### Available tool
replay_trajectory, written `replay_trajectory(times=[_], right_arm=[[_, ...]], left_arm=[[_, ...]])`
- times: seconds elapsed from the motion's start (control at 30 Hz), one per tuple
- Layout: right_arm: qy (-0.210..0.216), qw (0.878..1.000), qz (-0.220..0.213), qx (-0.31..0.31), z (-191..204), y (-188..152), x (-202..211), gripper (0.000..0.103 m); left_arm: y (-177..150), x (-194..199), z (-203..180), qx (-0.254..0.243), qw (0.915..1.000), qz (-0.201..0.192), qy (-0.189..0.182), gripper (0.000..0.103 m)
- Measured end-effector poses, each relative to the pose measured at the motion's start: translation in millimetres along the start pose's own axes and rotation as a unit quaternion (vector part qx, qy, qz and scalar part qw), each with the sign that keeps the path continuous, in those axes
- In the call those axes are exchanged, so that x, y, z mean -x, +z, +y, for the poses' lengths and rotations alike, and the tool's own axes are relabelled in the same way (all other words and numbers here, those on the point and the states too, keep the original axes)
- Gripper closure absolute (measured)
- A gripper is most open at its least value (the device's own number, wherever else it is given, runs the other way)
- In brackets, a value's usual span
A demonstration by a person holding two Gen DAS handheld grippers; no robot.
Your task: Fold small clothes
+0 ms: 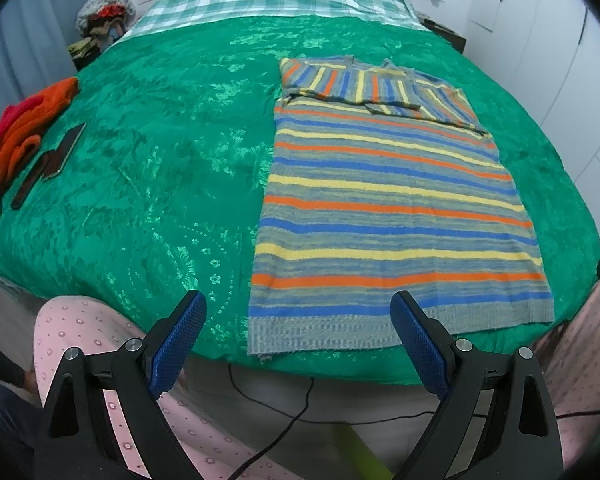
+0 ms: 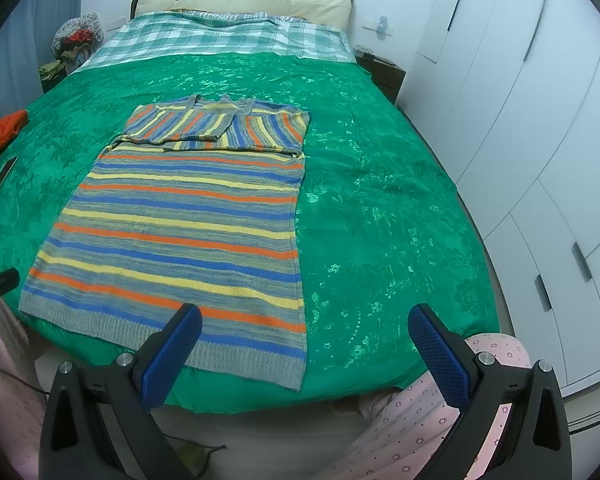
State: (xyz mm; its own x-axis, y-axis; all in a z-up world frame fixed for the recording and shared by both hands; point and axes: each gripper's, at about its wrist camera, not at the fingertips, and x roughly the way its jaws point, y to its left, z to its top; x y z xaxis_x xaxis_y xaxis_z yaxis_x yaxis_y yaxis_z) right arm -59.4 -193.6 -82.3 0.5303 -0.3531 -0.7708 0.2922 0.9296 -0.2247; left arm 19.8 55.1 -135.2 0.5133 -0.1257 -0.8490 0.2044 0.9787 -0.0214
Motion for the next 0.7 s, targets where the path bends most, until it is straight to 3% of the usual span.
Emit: replay_trajectory(times=[0.2,0.3,0.37,0.5,0.57,0.63,0.7], right_arm=[[0.002,1.0,0.0,0.001,0.1,-0.3,-0.7,0.001],[0.028,1.0,0.002,-0.003,-8.2,1.5,-4.8,0.001],[0.041,0.999,0.015,-0.028,-28.6,4.9,-14.5,0.001],[0.061,0.99,0.055,-0.111,-88.8,11.2,-39.6,0.001],[0.113,0.978,0.093,-0.146,-105.9,10.0,-58.0,0.001],[0.194,0.951,0.156,-0.184,-110.2,1.2,-87.8,0.001],[0.252,0.922,0.214,-0.2,-100.0,-11.2,-116.4,0.005]], left_arm=[[-1.5,-5.7,1.9,-0.006,1.0,0.006,0.003,0.008],[-3.5,-20.5,10.2,-0.016,0.9992,0.029,0.024,0.006],[-5.3,-33.9,25.9,0.005,0.9982,0.053,0.027,0.007],[-6.1,-60.7,50.4,0.063,0.9922,0.108,-0.009,0.007],[-5.7,-73.4,47.1,0.052,0.9911,0.122,-0.008,0.009],[-6.1,-90.3,42.8,0.044,0.9881,0.147,-0.001,0.018],[-7.5,-99.2,39.2,0.042,0.9865,0.158,-0.002,0.02]])
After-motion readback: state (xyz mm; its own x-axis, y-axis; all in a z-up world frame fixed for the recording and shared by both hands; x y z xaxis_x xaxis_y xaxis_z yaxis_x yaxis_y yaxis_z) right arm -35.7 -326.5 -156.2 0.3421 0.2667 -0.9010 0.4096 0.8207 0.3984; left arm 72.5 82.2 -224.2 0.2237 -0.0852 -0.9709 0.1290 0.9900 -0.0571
